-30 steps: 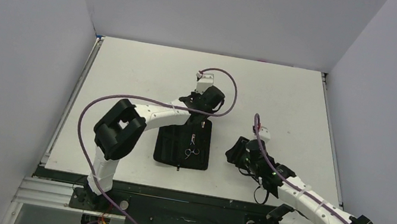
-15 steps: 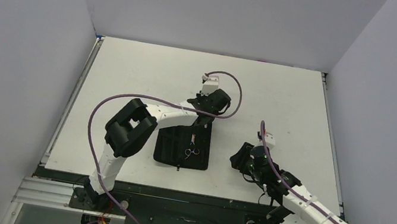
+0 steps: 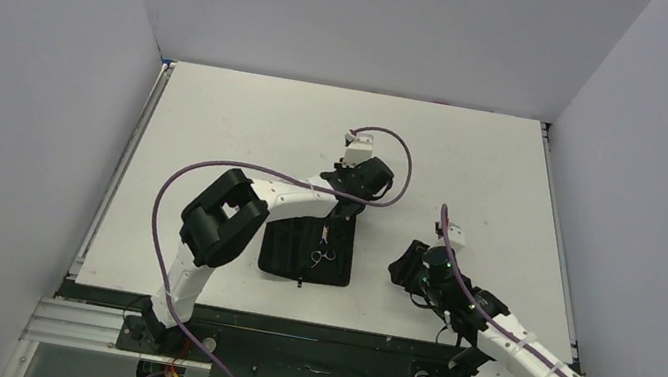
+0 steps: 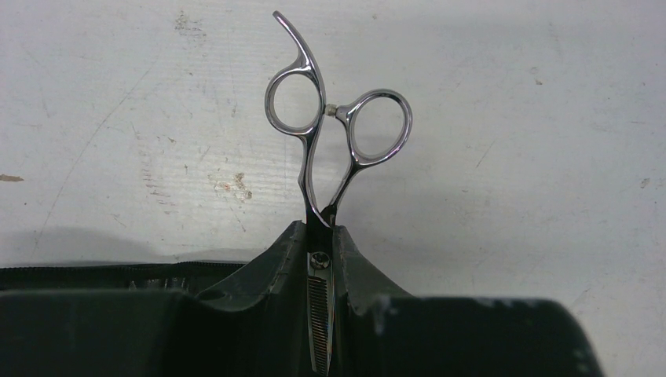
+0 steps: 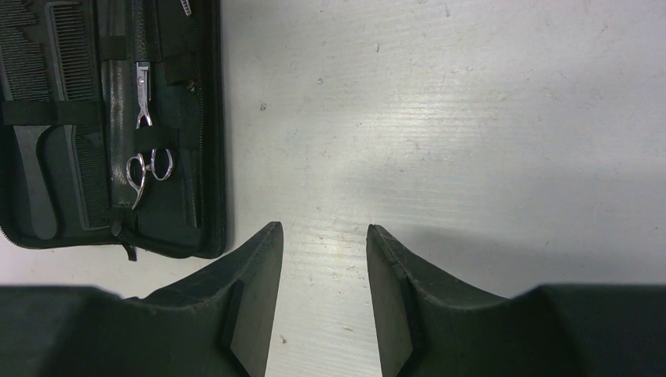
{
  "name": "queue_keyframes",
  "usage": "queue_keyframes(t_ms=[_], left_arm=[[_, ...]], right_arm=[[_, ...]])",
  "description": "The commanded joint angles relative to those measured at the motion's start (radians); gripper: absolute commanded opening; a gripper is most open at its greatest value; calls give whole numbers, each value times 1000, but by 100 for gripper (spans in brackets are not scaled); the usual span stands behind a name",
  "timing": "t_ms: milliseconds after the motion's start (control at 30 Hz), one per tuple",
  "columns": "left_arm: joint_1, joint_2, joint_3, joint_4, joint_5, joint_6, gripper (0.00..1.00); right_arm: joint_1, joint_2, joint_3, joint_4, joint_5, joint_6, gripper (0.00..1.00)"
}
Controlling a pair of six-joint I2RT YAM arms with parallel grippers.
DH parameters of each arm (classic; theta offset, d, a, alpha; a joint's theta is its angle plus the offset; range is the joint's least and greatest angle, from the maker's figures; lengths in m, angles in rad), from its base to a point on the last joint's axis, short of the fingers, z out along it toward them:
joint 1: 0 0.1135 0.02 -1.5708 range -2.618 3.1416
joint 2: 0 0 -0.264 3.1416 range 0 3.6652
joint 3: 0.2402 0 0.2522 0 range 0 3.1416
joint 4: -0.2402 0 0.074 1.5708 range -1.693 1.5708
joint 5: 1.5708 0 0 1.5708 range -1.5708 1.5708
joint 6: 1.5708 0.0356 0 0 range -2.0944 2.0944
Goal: Sort the hair-cutting tools
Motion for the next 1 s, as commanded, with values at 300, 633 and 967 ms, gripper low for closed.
queue_keyframes(t_ms=[300, 633, 967], left_arm=[[-12, -57, -36, 2, -61, -23, 0], [-26, -95, -91, 1, -68, -38, 0], [-54, -122, -133, 0, -76, -56, 0]], right_arm=[[-9, -44, -17, -5, 32, -5, 40], [-10, -48, -24, -4, 33, -4, 40], [-11, -52, -32, -1, 34, 0, 40]])
